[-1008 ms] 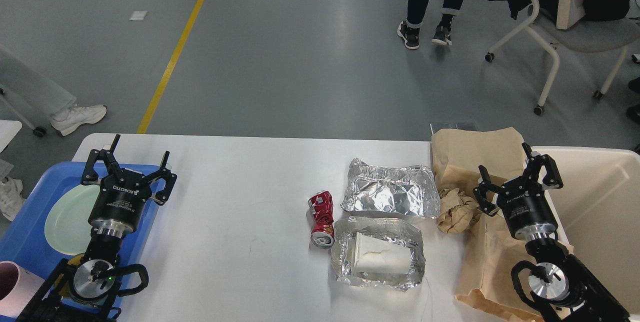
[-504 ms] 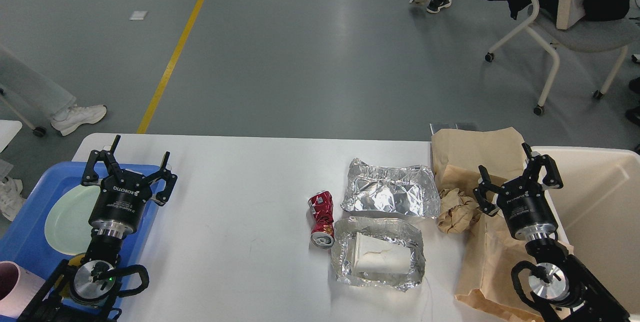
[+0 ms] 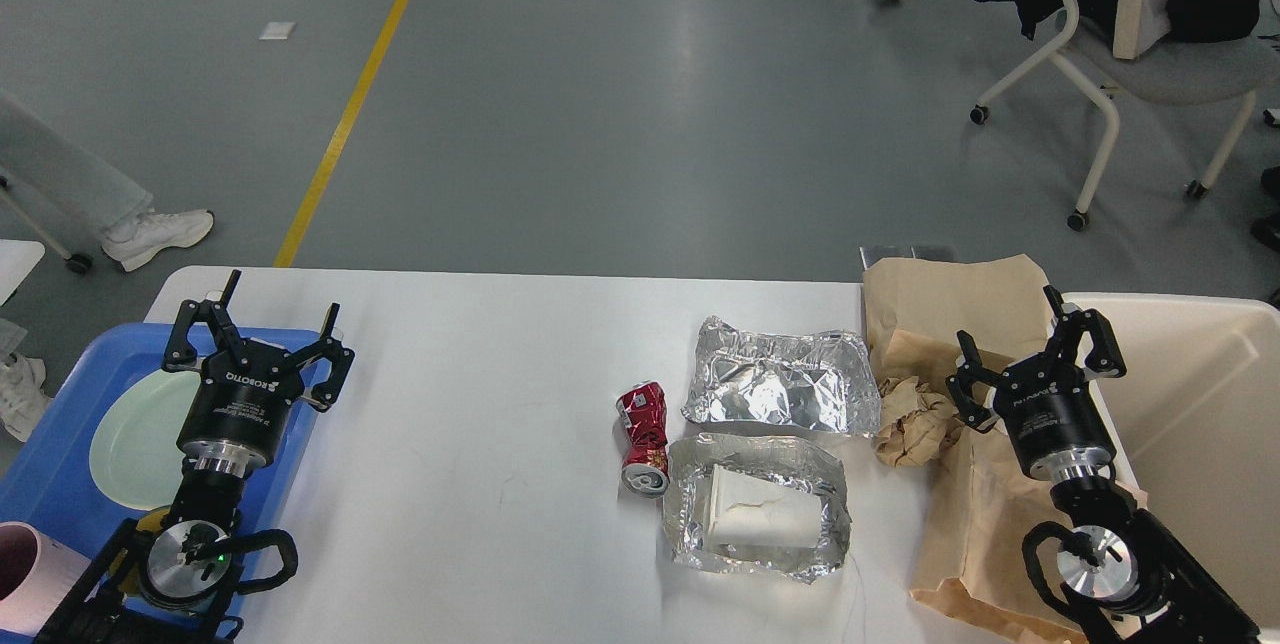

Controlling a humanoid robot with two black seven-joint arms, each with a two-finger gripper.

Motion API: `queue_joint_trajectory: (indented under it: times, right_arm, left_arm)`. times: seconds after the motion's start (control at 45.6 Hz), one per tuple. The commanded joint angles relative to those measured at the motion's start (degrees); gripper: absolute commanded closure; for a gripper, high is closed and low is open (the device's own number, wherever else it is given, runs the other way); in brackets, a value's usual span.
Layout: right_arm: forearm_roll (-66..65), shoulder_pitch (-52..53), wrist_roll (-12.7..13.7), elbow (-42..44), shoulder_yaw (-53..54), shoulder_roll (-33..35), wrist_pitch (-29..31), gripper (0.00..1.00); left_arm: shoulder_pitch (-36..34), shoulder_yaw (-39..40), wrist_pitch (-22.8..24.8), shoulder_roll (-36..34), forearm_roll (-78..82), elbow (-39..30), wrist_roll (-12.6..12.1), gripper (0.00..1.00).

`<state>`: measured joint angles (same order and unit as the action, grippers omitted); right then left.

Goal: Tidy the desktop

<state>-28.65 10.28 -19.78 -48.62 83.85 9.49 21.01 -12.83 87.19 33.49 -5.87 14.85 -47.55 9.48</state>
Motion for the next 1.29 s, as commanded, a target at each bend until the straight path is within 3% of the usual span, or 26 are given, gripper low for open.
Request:
queue_joint_trajectory:
  times: [0.0, 0.373, 0.548, 0.679, 0.767, 1.271]
  right_arm:
    - [0.00, 0.00, 0.00, -0.07, -0.17, 0.09, 0.00, 0.00]
    - [0.44, 0.62, 0.00, -0.77, 0.53, 0.53, -0.09, 0.00]
    - [0.53, 2.20, 0.26, -0.16, 0.00, 4.04, -0.88, 0.00]
    - [0.70, 2.03, 1.75, -0.16, -0.52, 4.57, -0.09, 0.00]
    - [0.70, 1.76, 4.82, -0.24, -2.45, 4.49, 0.09, 0.00]
    - [0.62, 2.55, 6.94, -0.16, -3.43, 4.49, -0.79, 0.00]
  left_arm:
    - [0.00, 0.00, 0.00, 0.07, 0.00, 0.00, -0.07, 0.04]
    - [0.00, 0.00, 0.00, -0.02, 0.00, 0.00, 0.01, 0.04]
    - [0.00, 0.00, 0.00, -0.02, 0.00, 0.00, -0.07, 0.04]
    - [0.00, 0.00, 0.00, -0.02, 0.00, 0.00, -0.07, 0.04]
    - [0.00, 0.00, 0.00, 0.07, 0.00, 0.00, -0.07, 0.04]
    - [0.00, 0.00, 0.00, -0.02, 0.00, 0.00, -0.07, 0.04]
